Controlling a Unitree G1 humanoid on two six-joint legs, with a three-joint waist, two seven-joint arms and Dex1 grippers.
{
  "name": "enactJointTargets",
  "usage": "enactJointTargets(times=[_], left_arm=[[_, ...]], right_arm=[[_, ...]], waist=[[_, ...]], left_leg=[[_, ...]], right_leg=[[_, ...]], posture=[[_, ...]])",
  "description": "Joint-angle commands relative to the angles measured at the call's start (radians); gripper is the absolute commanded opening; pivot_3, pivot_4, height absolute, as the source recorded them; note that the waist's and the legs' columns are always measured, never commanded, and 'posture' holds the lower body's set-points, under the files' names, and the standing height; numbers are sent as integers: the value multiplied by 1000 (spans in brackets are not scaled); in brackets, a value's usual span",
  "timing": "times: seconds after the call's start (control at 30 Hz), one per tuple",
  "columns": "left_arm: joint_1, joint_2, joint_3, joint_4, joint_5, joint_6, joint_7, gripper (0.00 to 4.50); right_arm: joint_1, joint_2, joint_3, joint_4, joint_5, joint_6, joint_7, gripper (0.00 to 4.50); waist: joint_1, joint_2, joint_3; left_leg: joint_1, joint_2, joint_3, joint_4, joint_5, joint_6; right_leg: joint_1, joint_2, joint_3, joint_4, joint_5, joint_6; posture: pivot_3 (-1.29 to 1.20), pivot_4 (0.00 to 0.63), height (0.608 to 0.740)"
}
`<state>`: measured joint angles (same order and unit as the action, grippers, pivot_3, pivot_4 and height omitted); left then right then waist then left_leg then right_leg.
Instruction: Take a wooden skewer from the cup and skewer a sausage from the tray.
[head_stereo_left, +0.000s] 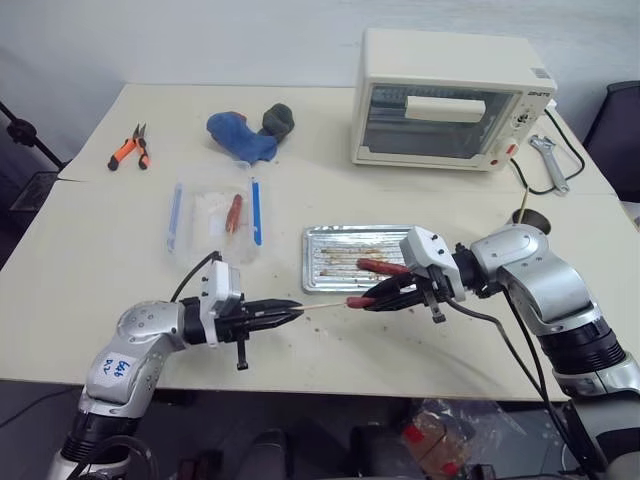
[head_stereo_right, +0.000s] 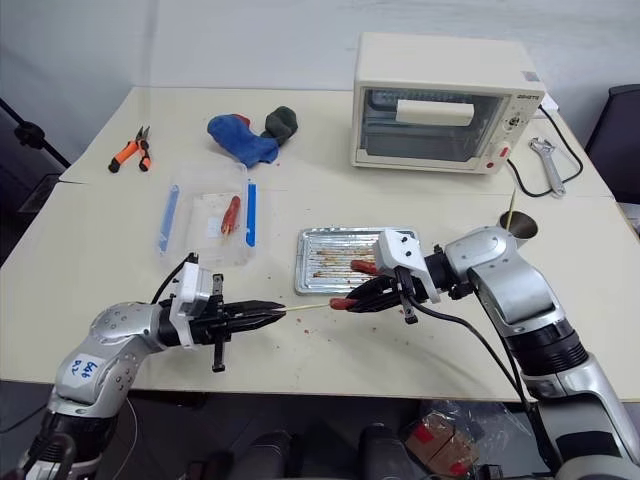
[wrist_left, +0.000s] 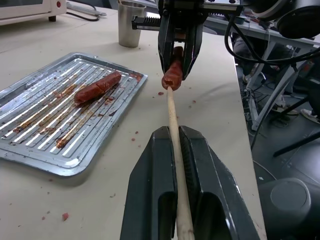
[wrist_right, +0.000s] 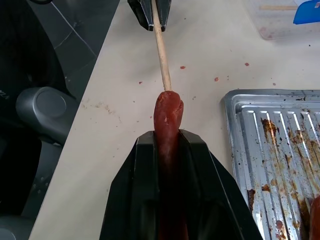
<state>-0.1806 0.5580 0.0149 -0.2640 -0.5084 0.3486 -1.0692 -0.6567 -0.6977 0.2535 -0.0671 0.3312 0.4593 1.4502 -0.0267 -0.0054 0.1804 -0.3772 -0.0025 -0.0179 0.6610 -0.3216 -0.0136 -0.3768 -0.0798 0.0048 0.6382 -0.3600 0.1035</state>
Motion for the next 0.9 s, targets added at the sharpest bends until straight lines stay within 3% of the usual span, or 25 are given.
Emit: enactJointTargets(times=[0.03, 0.47, 0.9], left_arm=[[-19, -2, -18, -47, -28, -12, -18, 0], [33, 92, 54, -54, -67, -6, -77, 0], [38, 87, 46, -57, -72, -9, -65, 0]], right_arm=[[0, 30, 25, -82, 46, -36, 46, 488], [2, 3, -4, -27, 40, -54, 53, 488], [9, -6, -4, -15, 37, -58, 55, 488]], waist=[[0, 0, 0], [0, 0, 0], [0, 0, 0]], left_leg=[[0, 0, 0, 0, 0, 0], [0, 0, 0, 0, 0, 0], [0, 0, 0, 0, 0, 0]], right_leg=[[0, 0, 0, 0, 0, 0], [0, 0, 0, 0, 0, 0], [0, 0, 0, 0, 0, 0]], posture=[[0, 150, 740], [0, 150, 740], [0, 150, 740]])
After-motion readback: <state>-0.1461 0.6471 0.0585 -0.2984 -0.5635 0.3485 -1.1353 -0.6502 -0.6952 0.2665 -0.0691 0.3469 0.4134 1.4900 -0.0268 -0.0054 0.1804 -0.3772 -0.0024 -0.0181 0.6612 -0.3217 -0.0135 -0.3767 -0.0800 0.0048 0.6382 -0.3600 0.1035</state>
